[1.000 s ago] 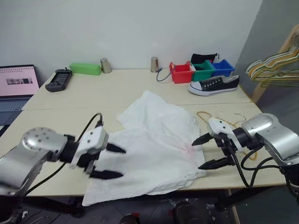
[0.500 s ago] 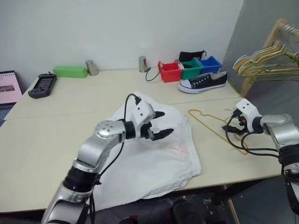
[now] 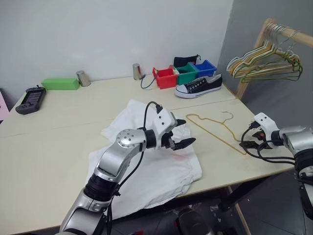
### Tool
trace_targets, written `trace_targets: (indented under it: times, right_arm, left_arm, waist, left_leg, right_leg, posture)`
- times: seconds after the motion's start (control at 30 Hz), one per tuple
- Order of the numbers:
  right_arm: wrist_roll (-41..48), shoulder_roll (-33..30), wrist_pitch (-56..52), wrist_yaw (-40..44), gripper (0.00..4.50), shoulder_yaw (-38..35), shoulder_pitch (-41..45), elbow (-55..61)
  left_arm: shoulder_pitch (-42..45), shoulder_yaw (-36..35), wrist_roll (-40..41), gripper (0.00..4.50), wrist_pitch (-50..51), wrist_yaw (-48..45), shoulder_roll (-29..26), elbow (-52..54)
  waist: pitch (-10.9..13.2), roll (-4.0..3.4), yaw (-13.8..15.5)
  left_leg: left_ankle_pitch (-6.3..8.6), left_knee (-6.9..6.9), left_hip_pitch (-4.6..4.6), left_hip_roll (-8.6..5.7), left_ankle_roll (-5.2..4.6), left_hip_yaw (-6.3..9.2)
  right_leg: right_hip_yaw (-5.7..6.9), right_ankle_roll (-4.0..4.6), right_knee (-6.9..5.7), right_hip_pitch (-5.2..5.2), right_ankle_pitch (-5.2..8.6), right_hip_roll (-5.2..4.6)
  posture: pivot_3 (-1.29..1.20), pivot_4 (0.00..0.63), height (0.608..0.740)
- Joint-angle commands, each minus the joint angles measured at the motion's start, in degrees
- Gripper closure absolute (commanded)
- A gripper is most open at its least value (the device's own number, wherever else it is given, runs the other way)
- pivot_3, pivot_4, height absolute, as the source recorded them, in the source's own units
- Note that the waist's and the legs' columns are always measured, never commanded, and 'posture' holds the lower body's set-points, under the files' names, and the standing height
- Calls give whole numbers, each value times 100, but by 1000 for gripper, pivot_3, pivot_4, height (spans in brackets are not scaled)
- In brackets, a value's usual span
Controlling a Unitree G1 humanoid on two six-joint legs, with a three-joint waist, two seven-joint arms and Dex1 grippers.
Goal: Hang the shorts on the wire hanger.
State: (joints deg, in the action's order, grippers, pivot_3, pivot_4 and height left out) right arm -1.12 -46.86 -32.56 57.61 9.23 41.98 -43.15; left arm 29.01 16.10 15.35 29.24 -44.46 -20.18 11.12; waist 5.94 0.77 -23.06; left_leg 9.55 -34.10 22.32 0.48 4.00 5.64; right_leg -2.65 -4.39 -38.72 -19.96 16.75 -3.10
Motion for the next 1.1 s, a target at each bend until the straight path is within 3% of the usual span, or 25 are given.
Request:
trace_targets:
  times: [0.03,0.3,0.57,0.8,1.1]
  right_arm:
    - [-19,70,-15,152,475,14,58,39]
    - [-115,252,301,152,2678,60,115,-313]
    - [-125,354,342,215,4466,38,202,-504]
    - [-140,323,741,218,4466,-33,227,-267]
    - [-347,606,1547,-990,4466,-275,1010,140]
  left_arm:
    - [71,-110,-20,538,-89,-11,-68,132]
    - [125,-105,-25,538,-86,7,-54,115]
    - [127,-161,-67,538,-110,28,-106,87]
    - [141,-291,-105,538,-200,86,-153,-36]
    - [525,-997,-79,538,-449,259,-341,-762]
  waist:
    - [-3,0,-20]
    - [-30,17,-66]
    - [-47,26,-71]
    - [-63,33,-72]
    - [-63,29,-76]
  left_leg:
    - [0,0,1,0,0,1]
    - [0,0,-10,0,0,6]
    - [1,3,-44,-2,1,17]
    - [2,5,-41,-4,2,15]
    - [1,7,-39,-5,2,15]
  right_leg:
    - [0,0,0,0,0,0]
    - [5,-2,10,18,-1,0]
    - [13,12,75,85,7,-1]
    - [10,-22,82,84,-12,-3]
    - [9,-23,78,77,-13,-4]
  posture:
    - [-293,3,740]
    - [-290,0,740]
    - [-284,0,740]
    - [-285,0,740]
    - [-293,0,740]
